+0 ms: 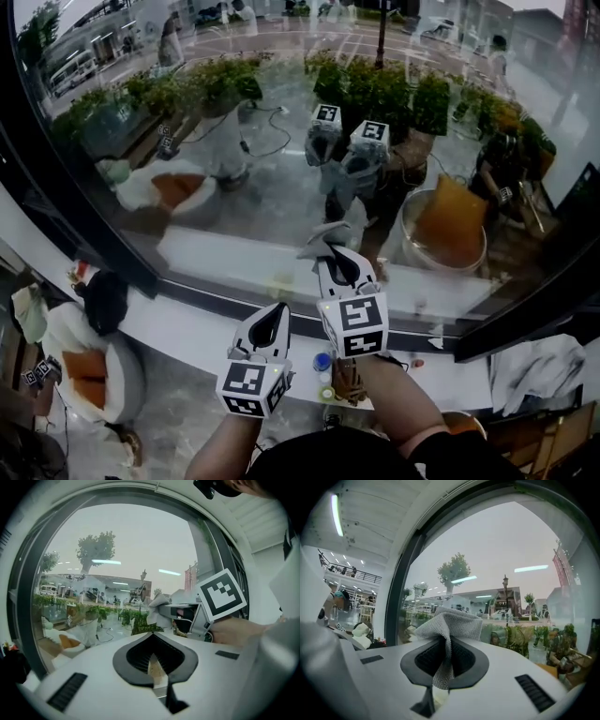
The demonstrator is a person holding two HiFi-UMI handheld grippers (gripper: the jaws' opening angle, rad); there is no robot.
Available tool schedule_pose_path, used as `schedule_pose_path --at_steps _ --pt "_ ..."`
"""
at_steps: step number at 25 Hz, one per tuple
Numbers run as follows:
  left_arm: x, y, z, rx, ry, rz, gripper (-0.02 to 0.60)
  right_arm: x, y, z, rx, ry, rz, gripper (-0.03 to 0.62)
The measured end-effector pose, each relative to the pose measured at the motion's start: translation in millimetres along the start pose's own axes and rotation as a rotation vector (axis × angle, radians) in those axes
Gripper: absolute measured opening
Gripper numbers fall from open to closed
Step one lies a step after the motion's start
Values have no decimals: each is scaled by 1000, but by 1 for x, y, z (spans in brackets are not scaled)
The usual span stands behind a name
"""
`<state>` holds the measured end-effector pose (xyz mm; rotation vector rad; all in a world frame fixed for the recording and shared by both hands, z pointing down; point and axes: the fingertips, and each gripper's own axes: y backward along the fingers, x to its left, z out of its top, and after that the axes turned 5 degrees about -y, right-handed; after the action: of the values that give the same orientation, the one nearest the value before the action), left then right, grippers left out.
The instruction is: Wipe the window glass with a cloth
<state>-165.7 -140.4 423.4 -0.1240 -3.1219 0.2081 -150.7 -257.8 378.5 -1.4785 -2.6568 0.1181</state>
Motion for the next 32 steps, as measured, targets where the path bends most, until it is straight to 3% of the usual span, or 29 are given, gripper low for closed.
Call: schedule_pose_path --at_steps 8,14,28,32 --pt "-12 -23 -7 11 9 72 8 -20 -16 -4 -10 -2 47 40" --pt "-11 -30 4 -2 -26 60 8 -25 -25 -2 -10 -17 37 40" --pt "-3 -53 19 27 -116 -140 8 -60 -40 4 -13 -55 -146 40" --pt "-6 -62 21 34 -121 -186 8 -63 -38 7 -10 -53 -161 40"
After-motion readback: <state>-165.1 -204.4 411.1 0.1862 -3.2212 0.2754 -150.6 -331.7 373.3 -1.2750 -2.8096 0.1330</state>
